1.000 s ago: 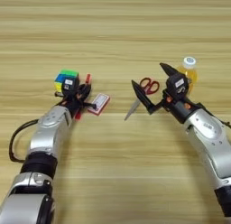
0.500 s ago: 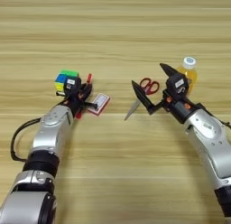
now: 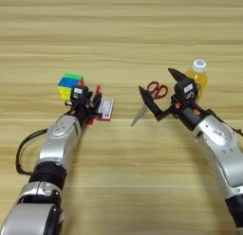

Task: Move the objects on the table

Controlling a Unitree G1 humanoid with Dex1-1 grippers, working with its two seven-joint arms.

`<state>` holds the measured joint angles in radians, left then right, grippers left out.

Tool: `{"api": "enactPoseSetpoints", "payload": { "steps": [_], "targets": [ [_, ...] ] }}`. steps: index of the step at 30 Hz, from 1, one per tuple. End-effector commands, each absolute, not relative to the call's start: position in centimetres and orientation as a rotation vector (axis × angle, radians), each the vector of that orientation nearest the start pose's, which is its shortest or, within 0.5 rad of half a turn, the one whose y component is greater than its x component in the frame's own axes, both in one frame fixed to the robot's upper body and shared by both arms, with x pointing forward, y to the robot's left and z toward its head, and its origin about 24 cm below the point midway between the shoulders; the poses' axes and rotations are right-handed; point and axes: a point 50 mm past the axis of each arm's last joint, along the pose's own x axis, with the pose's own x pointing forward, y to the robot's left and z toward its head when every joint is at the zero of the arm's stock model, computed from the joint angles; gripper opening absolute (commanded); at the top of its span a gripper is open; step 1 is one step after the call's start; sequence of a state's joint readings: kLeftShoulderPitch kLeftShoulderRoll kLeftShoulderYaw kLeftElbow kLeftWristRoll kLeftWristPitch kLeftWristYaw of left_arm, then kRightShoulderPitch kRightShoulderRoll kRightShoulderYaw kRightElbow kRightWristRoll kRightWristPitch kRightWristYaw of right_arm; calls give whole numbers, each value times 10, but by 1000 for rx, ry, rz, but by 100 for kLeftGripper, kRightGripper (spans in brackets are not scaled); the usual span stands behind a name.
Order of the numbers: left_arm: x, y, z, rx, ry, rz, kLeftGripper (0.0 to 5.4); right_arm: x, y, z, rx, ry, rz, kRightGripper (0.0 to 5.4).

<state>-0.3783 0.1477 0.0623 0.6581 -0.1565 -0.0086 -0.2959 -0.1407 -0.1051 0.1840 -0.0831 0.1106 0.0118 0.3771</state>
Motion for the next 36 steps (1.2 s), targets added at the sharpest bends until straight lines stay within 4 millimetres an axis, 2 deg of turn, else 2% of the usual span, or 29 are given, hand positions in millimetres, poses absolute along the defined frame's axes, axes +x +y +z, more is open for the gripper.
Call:
{"api": "enactPoseSetpoints", "payload": {
  "steps": [1,16,30,36],
  "targets": [
    [299,169,-20,-54,367,-235,203,268,-95,94,-39,-196,603,540],
    [301,167,-12,-60,306,-239,336,268,-95,93,-38,-195,599,540],
    [300,155,8,-80,153,-307,435,268,-97,94,-38,-201,592,540],
    [299,153,13,-88,112,-313,504,265,-98,100,-37,-231,589,540]
  ]
}}
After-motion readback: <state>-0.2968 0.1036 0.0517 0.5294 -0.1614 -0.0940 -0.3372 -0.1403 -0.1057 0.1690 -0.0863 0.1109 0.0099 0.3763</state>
